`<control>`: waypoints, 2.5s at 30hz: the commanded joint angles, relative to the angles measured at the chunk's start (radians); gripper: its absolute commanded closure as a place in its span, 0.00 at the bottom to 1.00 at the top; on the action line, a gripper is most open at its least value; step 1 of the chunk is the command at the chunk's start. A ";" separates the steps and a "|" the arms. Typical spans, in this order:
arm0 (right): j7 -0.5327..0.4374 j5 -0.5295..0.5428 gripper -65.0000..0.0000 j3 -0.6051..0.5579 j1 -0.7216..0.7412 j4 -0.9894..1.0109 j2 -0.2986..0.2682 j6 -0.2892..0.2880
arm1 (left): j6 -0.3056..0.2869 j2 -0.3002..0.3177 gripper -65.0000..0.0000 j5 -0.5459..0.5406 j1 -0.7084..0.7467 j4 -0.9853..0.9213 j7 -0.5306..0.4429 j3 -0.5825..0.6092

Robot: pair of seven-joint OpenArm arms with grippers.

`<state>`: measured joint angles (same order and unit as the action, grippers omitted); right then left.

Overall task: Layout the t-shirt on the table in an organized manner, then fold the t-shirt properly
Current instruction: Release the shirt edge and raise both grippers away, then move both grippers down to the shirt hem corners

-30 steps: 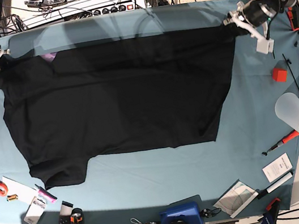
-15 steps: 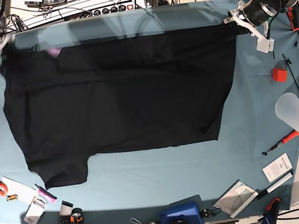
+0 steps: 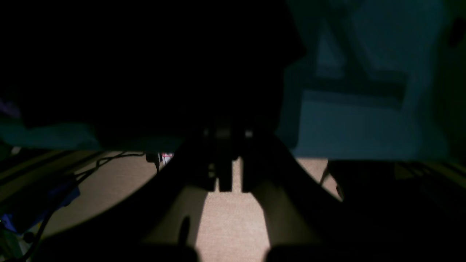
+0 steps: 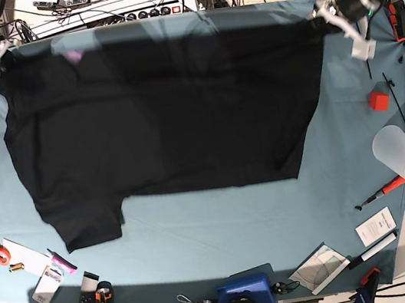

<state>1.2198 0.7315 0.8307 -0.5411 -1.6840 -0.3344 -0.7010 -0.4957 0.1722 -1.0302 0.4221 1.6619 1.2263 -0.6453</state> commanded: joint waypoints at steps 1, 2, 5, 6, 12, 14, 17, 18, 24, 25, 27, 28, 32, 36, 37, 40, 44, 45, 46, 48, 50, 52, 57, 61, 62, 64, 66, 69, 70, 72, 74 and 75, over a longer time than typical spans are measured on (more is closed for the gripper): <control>0.005 -0.021 1.00 0.019 -0.011 -0.011 -0.023 0.006 | 0.023 0.016 1.00 0.154 0.030 -0.008 0.075 -0.006; 0.005 -0.021 1.00 0.020 -0.011 -0.011 -0.023 0.006 | 0.023 0.016 1.00 0.154 0.031 -0.008 0.074 -0.006; 0.008 -0.012 1.00 0.020 -0.011 -0.011 -0.023 0.006 | 0.023 0.016 1.00 0.153 0.032 -0.008 0.074 -0.006; 0.013 -0.005 1.00 0.019 -0.011 -0.011 -0.023 0.006 | 0.023 0.016 1.00 0.153 0.031 -0.008 0.074 -0.006; 0.073 0.002 0.78 0.019 -0.011 -0.010 -0.023 0.006 | 0.023 0.017 0.62 0.154 0.029 -0.008 0.074 -0.006; 0.073 0.002 0.69 0.020 -0.010 -0.010 -0.023 0.006 | 0.023 0.017 0.52 0.154 0.029 -0.008 0.074 -0.006; 0.091 0.010 0.69 0.021 -0.010 -0.010 -0.027 0.016 | 0.027 0.026 0.51 0.135 0.027 -0.008 0.074 -0.006; 0.092 0.024 0.69 0.021 -0.010 -0.010 -0.029 0.023 | 0.027 0.032 0.51 0.118 0.027 -0.008 0.075 -0.006; 0.106 0.170 0.69 0.082 -0.010 -0.011 -0.029 0.026 | 0.027 0.082 0.51 0.068 0.027 0.030 0.089 -0.006; 0.124 0.187 0.69 0.097 -0.010 -0.011 -0.030 0.025 | 0.027 0.089 0.51 0.068 0.027 0.042 0.094 -0.006; 0.169 0.214 0.69 0.130 -0.010 -0.011 -0.032 0.025 | 0.027 0.103 0.51 0.068 0.027 0.068 0.098 -0.006; 0.176 0.229 0.69 0.150 -0.010 -0.011 -0.031 0.025 | 0.026 0.108 0.51 0.068 0.027 0.083 0.097 -0.006; 0.176 0.317 0.69 0.248 -0.010 -0.011 -0.031 0.025 | 0.026 0.111 0.51 0.068 0.027 0.151 0.090 -0.006; 0.176 0.450 0.69 0.348 -0.010 -0.011 -0.032 0.005 | 0.022 0.110 0.51 0.068 0.027 0.220 0.026 -0.006; 0.176 0.489 0.69 0.366 -0.009 -0.011 -0.033 0.003 | 0.021 0.110 0.51 0.068 0.026 0.237 -0.011 -0.006; 0.176 0.536 0.69 0.381 0.002 -0.011 -0.061 0.003 | -0.084 0.110 0.51 0.068 0.015 0.277 -0.149 -0.005; 0.176 0.533 0.69 0.381 0.068 -0.011 -0.109 0.003 | -0.107 0.110 0.51 0.081 -0.076 0.288 -0.175 0.000; 0.176 0.533 0.69 0.379 0.096 -0.011 -0.118 0.003 | -0.107 0.110 0.51 0.100 -0.106 0.288 -0.175 0.012; 0.176 0.533 0.69 0.378 0.126 -0.011 -0.126 0.003 | -0.107 0.110 0.51 0.129 -0.135 0.288 -0.174 0.032; 0.176 0.532 0.69 0.361 0.181 -0.011 -0.141 0.003 | -0.102 0.110 0.51 0.191 -0.190 0.288 -0.173 0.099; 0.176 0.524 0.69 0.325 0.230 -0.011 -0.151 0.003 | -0.091 0.110 0.51 0.258 -0.238 0.288 -0.182 0.197; 0.176 0.500 0.69 0.275 0.270 -0.011 -0.153 0.003 | -0.069 0.110 0.51 0.369 -0.278 0.288 -0.244 0.306; 0.176 0.415 0.69 0.119 0.344 -0.011 -0.153 0.003 | 0.069 0.110 0.51 0.748 -0.359 0.280 -0.451 0.554; 0.154 0.376 0.69 0.014 0.378 -0.011 -0.152 0.003 | 0.138 0.110 0.51 0.923 -0.414 0.227 -0.495 0.723; 0.153 0.369 0.69 -0.007 0.386 -0.011 -0.153 0.003 | 0.158 0.110 0.51 0.955 -0.428 0.204 -0.496 0.761; 0.151 0.346 0.69 -0.038 0.401 -0.011 -0.146 0.003 | 0.222 0.110 0.51 1.023 -0.457 0.148 -0.528 0.827; 0.150 0.340 0.69 -0.055 0.409 -0.011 -0.136 0.003 | 0.272 0.110 0.51 1.060 -0.490 0.080 -0.562 0.876; 0.143 0.341 0.69 -0.064 0.409 -0.011 -0.125 0.003 | 0.348 0.110 0.51 1.065 -0.550 -0.036 -0.573 0.925; 0.143 0.340 0.69 -0.064 0.408 -0.011 -0.122 0.003 | 0.375 0.110 0.51 1.065 -0.573 -0.076 -0.573 0.933; 0.145 0.340 0.69 -0.064 0.408 -0.011 -0.123 0.003 | 0.392 0.109 0.51 1.064 -0.611 -0.149 -0.572 0.938; 0.145 0.340 0.69 -0.064 0.408 -0.011 -0.123 0.003 | 0.389 0.107 0.51 1.065 -0.640 -0.207 -0.570 0.937; 0.145 0.340 0.69 -0.064 0.408 -0.011 -0.123 0.003 | 0.387 0.107 0.51 1.066 -0.651 -0.229 -0.569 0.937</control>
<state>1.3869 1.0512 0.7589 -0.1410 -1.6821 -0.4320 -0.6968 -0.1120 0.2745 0.0216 -0.2173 1.4246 0.6479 0.2951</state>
